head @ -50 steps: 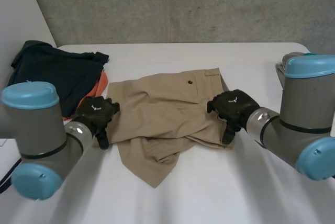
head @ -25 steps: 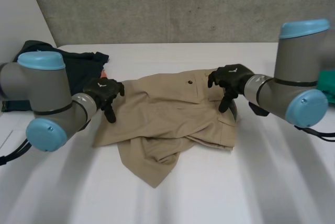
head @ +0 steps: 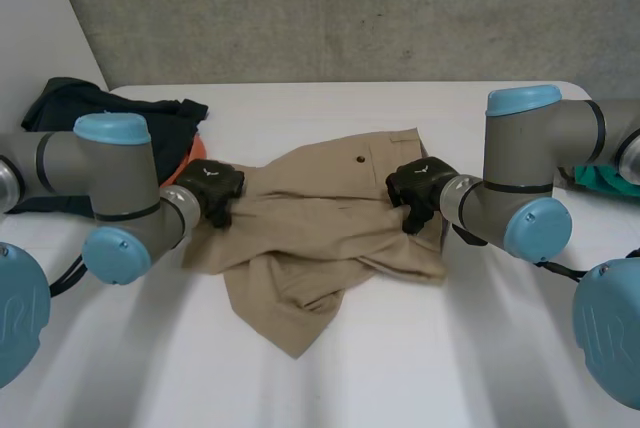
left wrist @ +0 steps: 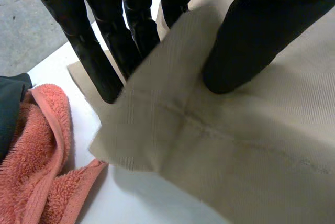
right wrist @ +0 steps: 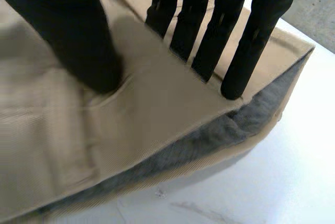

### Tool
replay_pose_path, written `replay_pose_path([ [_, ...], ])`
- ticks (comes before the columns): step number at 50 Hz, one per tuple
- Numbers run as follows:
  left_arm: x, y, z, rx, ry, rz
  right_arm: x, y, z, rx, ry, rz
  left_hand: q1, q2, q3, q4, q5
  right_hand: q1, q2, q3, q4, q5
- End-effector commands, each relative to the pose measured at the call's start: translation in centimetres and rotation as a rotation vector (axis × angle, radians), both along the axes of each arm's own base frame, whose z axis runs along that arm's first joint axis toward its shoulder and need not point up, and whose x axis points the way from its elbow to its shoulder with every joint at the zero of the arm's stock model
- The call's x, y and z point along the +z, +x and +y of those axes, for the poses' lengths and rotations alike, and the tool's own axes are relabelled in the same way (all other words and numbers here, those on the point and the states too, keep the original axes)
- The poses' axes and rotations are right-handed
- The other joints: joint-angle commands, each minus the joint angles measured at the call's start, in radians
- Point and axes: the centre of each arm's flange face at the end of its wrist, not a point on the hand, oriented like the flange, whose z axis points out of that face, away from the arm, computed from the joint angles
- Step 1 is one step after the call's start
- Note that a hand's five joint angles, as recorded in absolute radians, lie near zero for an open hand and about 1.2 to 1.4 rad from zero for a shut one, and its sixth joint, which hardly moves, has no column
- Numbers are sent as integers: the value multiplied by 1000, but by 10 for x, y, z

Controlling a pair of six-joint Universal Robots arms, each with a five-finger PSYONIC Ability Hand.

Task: Fold the laundry.

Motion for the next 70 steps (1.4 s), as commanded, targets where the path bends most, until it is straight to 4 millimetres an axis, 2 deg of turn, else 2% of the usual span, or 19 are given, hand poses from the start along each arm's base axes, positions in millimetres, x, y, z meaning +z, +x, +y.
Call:
replay_pose_path([
  [1, 24, 0, -2, 59, -87, -7, 29, -2, -5, -40, -107, -5, 240, 217, 225, 219, 241, 342, 292, 306, 307, 360],
  [9, 131, 7, 18, 117, -327, 131, 130, -13, 3, -93, -394, -112, 240, 217, 225, 219, 241, 342, 292, 306, 307, 360],
  [10, 152, 7, 25, 101, -378, 170, 151, -15, 8, -98, -457, -140, 240, 217, 225, 219, 241, 342, 292, 306, 307, 360],
  [13, 189, 7, 42, 59, -455, 229, 179, -19, 16, -105, -535, -171, 240, 217, 225, 219, 241, 342, 292, 306, 307, 360],
  [16, 215, 11, 53, 50, -505, 266, 213, -27, 30, -114, -616, -196, 240, 217, 225, 219, 241, 342, 292, 306, 307, 360],
  [17, 233, 15, 61, 56, -543, 293, 230, -31, 38, -114, -656, -213, 240, 217, 225, 219, 241, 342, 292, 306, 307, 360],
  [23, 297, 33, 92, 78, -659, 415, 285, -47, 67, -121, -790, -272, 240, 217, 225, 219, 241, 342, 292, 306, 307, 360],
  [26, 334, 45, 120, 75, -721, 499, 310, -56, 85, -121, -848, -302, 240, 217, 225, 219, 241, 342, 292, 306, 307, 360],
  [32, 372, 62, 151, 60, -809, 554, 363, -77, 131, -113, -974, -406, 240, 217, 225, 219, 241, 342, 292, 306, 307, 360],
  [36, 384, 67, 155, 70, -846, 560, 371, -81, 142, -102, -979, -440, 240, 217, 225, 219, 241, 342, 292, 306, 307, 360],
  [39, 384, 69, 150, 79, -846, 552, 368, -80, 142, -94, -951, -442, 240, 217, 225, 219, 241, 342, 292, 306, 307, 360],
  [43, 361, 64, 120, 103, -777, 516, 344, -67, 132, -68, -855, -418, 240, 217, 225, 219, 241, 342, 292, 306, 307, 360],
  [51, 268, 42, 30, 147, -585, 409, 262, -34, 83, -55, -628, -328, 240, 217, 225, 219, 241, 342, 292, 306, 307, 360],
  [56, 201, 32, -36, 174, -575, 376, 197, 2, 61, -13, -498, -321, 240, 217, 225, 219, 241, 342, 292, 306, 307, 360],
  [64, 124, 32, -97, 213, -567, 367, 122, 45, 15, -41, -536, -455, 240, 217, 225, 219, 241, 336, 286, 300, 301, 354],
  [65, 115, 35, -103, 235, -553, 363, 115, 49, 11, -41, -547, -465, -19, -41, -33, -39, -18, 57, 6, 21, 22, 75],
  [66, 113, 35, -104, 243, -548, 362, 104, 56, 4, -38, -568, -463, -260, -282, -274, -280, -259, -806, -857, -842, -841, -788],
  [68, 109, 36, -103, 262, -523, 361, 94, 59, -1, -36, -574, -439, -870, -892, -884, -890, -869, -879, -930, -915, -915, -862],
  [70, 110, 38, -97, 288, -491, 356, 89, 61, -6, -32, -589, -397, -982, -1004, -997, -1003, -981, -879, -930, -915, -915, -862],
])
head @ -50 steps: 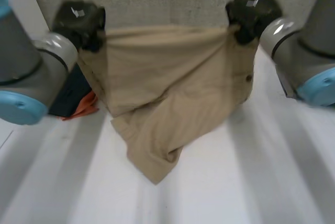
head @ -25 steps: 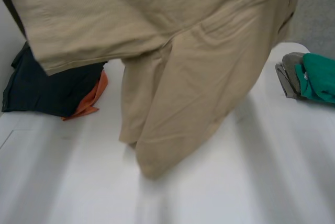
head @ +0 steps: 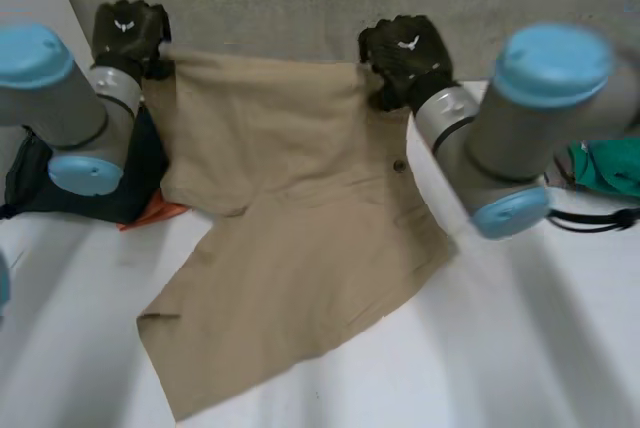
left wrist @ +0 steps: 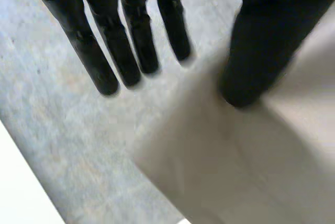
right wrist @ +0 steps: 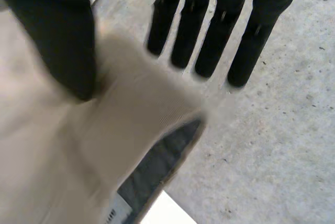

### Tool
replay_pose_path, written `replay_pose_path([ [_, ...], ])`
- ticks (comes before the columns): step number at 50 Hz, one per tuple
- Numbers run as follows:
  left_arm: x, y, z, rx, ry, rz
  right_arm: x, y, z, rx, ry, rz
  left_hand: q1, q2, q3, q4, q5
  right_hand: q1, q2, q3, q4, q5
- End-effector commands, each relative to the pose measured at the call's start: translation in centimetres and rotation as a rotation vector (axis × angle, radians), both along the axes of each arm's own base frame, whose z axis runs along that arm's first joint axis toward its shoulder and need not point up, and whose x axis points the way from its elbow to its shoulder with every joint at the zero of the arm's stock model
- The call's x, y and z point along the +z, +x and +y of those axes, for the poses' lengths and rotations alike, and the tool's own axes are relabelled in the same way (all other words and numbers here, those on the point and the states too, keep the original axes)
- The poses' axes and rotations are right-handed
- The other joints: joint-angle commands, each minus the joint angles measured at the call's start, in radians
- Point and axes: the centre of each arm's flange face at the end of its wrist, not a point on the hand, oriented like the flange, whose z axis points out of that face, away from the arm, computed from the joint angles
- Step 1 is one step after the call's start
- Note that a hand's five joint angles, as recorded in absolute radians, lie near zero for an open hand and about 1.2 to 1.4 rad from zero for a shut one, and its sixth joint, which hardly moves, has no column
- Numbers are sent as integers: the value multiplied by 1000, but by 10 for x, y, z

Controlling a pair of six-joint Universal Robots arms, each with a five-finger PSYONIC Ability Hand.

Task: Fold the laundry.

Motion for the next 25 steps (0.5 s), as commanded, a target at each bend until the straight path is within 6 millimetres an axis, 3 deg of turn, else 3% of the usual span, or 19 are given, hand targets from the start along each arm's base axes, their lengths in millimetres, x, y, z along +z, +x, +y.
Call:
replay_pose_path([
  [1, -13, 8, 1, 69, 96, 16, -33, 15, -26, -31, -69, 44, -692, -759, -758, -758, -739, -610, -647, -671, -683, -637],
  [4, 6, 11, 23, 86, 120, 2, -18, 2, -28, -49, -44, 68, -692, -759, -758, -758, -739, -610, -647, -671, -683, -637],
  [5, 16, 13, 38, 96, 130, -18, -5, -7, -26, -56, -37, 75, -692, -759, -758, -758, -739, -610, -647, -671, -683, -637],
  [8, 28, 16, 66, 109, 149, -60, 6, -22, -20, -55, 4, 114, -692, -759, -758, -758, -739, -610, -647, -671, -683, -637],
  [11, 34, 19, 112, 103, 215, -130, 10, -39, -3, -1, 55, 225, -692, -759, -758, -758, -739, -610, -647, -671, -683, -637],
  [12, 32, 20, 125, 95, 244, -150, 9, -43, 3, 19, 64, 261, -692, -759, -758, -758, -739, -610, -647, -671, -683, -637],
  [13, 26, 22, 151, 75, 305, -195, 3, -51, 15, 62, 96, 338, -666, -732, -732, -732, -712, -610, -647, -671, -683, -637],
  [16, 13, 25, 191, 36, 416, -250, -10, -64, 35, 124, 136, 467, -572, -638, -638, -638, -618, -610, -647, -671, -683, -637],
  [17, 2, 28, 217, 7, 495, -284, -20, -72, 47, 165, 162, 546, -519, -585, -585, -585, -565, -579, -615, -639, -652, -605],
  [20, -15, 31, 257, -55, 609, -336, -37, -84, 65, 223, 198, 655, -457, -523, -523, -523, -503, -505, -541, -565, -578, -531],
  [21, -27, 32, 282, -101, 675, -368, -49, -90, 74, 253, 218, 713, -436, -503, -502, -502, -483, -435, -471, -495, -508, -461],
  [25, -52, 38, 332, -195, 805, -436, -77, -101, 86, 296, 241, 779, -366, -432, -432, -432, -412, -341, -377, -401, -414, -367],
])
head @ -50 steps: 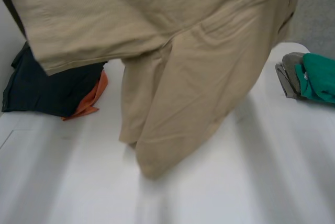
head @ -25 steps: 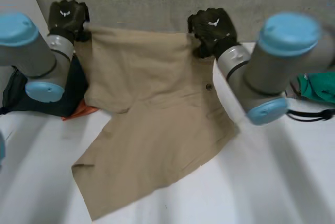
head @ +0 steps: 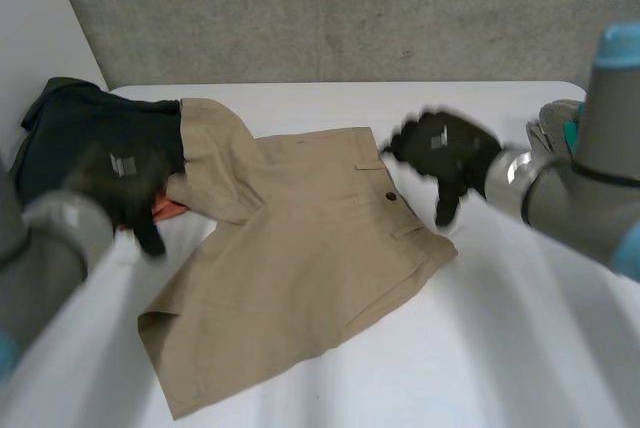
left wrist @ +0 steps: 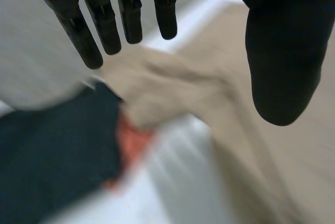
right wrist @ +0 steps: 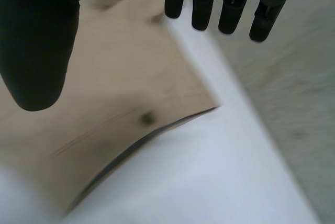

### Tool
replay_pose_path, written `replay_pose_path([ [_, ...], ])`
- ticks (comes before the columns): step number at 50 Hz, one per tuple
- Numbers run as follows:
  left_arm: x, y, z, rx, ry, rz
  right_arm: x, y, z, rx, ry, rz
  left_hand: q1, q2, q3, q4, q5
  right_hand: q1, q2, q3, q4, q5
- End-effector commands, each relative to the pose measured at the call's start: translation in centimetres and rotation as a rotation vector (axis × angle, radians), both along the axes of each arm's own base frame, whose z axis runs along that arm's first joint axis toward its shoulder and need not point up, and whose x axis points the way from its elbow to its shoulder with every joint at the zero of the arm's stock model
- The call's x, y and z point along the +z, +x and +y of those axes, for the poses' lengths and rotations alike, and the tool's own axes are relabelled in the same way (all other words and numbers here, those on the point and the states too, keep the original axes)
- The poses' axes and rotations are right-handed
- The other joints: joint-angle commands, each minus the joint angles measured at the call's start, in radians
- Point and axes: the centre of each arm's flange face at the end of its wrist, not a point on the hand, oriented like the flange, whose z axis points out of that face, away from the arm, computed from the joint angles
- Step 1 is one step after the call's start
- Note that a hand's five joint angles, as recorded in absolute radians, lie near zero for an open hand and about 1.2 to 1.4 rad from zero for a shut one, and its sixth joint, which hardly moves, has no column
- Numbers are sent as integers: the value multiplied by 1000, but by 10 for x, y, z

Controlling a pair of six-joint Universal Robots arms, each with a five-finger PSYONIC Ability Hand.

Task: Fold the laundry.

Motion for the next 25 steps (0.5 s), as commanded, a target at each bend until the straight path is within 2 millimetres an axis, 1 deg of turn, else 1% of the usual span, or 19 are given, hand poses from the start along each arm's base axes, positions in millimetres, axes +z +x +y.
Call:
replay_pose_path([
  [1, -49, 11, 102, -161, 298, -92, -53, -24, 33, 112, 82, 177, 140, 150, 150, 145, 146, 172, 161, 165, 168, 159],
  [3, -56, 11, 111, -175, 314, -96, -62, -25, 34, 123, 84, 160, 140, 150, 150, 145, 146, 186, 176, 179, 182, 174],
  [4, -62, 12, 116, -177, 317, -95, -68, -25, 33, 136, 73, 136, 140, 150, 150, 145, 146, 230, 219, 223, 226, 217],
  [7, -71, 13, 117, -156, 314, -92, -80, -24, 30, 147, 45, 100, 125, 135, 136, 131, 131, 245, 235, 238, 241, 232],
  [9, -74, 13, 115, -137, 305, -90, -84, -23, 27, 142, 28, 87, 114, 123, 124, 119, 119, 271, 261, 264, 267, 259],
  [12, -81, 13, 107, -102, 289, -101, -90, -21, 22, 130, 6, 61, 111, 120, 121, 116, 116, 374, 364, 367, 370, 361],
  [15, -86, 14, 104, -77, 283, -117, -95, -20, 15, 119, -16, 41, 93, 103, 104, 98, 99, 398, 387, 390, 394, 385],
  [22, -92, 12, 100, -63, 251, -125, -107, -18, 9, 109, -30, 35, 96, 106, 106, 101, 102, 409, 399, 402, 405, 397],
  [24, -94, 11, 98, -63, 243, -129, -108, -17, 8, 105, -33, 34, 99, 109, 109, 104, 104, 485, 475, 478, 481, 473],
  [25, -96, 11, 98, -64, 240, -133, -108, -17, 8, 103, -34, 34, 105, 114, 115, 110, 110, 567, 557, 560, 563, 555],
])
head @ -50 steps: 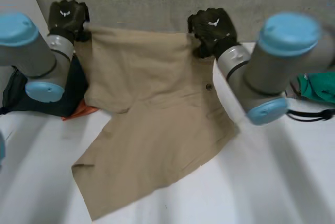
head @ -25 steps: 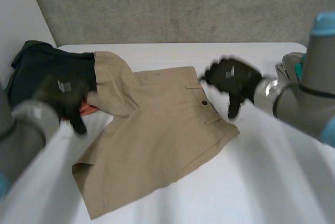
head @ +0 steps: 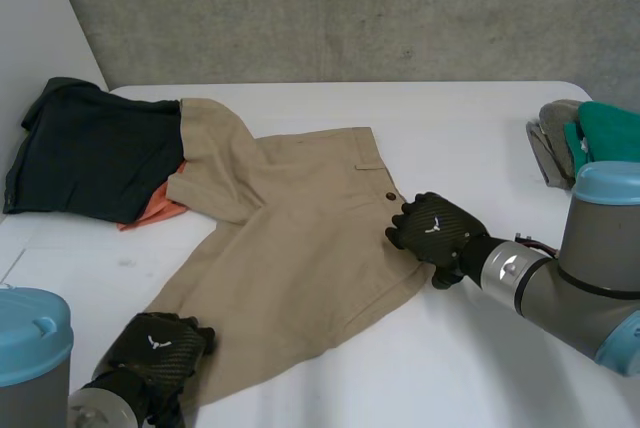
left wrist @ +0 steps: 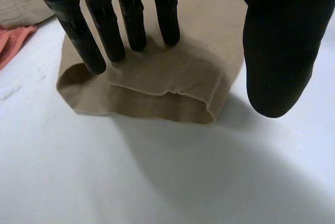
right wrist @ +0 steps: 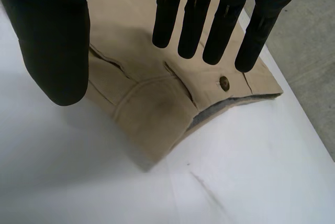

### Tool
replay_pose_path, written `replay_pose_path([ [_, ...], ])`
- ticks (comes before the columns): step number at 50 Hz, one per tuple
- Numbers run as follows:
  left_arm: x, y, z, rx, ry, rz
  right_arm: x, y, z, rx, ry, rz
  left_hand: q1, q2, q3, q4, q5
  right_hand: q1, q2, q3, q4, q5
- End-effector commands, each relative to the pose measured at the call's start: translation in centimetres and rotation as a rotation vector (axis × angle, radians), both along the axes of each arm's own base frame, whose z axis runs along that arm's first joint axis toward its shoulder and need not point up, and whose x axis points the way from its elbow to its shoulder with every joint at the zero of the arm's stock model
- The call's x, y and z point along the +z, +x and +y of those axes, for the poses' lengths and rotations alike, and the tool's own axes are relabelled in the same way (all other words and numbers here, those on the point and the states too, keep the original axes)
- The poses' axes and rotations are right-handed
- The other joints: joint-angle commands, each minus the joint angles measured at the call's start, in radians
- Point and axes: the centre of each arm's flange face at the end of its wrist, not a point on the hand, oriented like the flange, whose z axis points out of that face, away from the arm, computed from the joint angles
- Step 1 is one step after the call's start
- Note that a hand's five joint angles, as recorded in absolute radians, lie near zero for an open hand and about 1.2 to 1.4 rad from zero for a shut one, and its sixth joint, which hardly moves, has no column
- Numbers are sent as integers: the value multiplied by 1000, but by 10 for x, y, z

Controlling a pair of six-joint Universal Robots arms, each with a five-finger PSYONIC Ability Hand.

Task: Fold the laundry.

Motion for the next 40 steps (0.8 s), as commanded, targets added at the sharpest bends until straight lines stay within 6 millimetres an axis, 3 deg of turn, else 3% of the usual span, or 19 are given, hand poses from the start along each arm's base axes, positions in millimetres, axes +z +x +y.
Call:
replay_pose_path([
  [1, -8, -4, -7, 3, -46, -15, -6, 2, -5, -18, -19, -5, 67, 64, 64, 64, 62, 515, 509, 501, 506, 498],
  [3, -9, -4, -10, 3, -60, -21, -6, 4, -6, -20, -21, -12, 99, 96, 96, 97, 94, 798, 791, 784, 789, 781],
  [4, -10, -4, -10, -1, -67, -26, -6, 4, -6, -22, -21, -17, 114, 111, 111, 111, 109, 832, 825, 818, 823, 815],
  [12, -19, -9, -17, -22, -112, -42, -4, 8, -6, -62, -8, -45, 328, 325, 325, 325, 323, 832, 825, 818, 823, 815],
  [16, -21, -11, -22, -20, -134, -33, -3, 9, -5, -62, -7, -48, 548, 545, 545, 545, 543, 832, 825, 818, 823, 815],
  [20, -20, -13, -26, -17, -163, -18, -3, 10, -4, -70, -2, -49, 967, 964, 964, 965, 962, 832, 825, 818, 823, 815],
  [33, -3, -11, -22, -20, -203, 15, 9, 9, 7, -99, 64, -44, 980, 977, 977, 977, 975, 832, 825, 818, 823, 815],
  [37, 11, -8, -18, -27, -218, 36, 15, 7, 9, -118, 77, -24, 980, 977, 977, 977, 975, 832, 825, 818, 823, 815],
  [40, 36, -6, -15, -25, -261, 74, 35, 1, 11, -161, 73, -8, 980, 977, 977, 977, 975, 832, 825, 818, 823, 815],
])
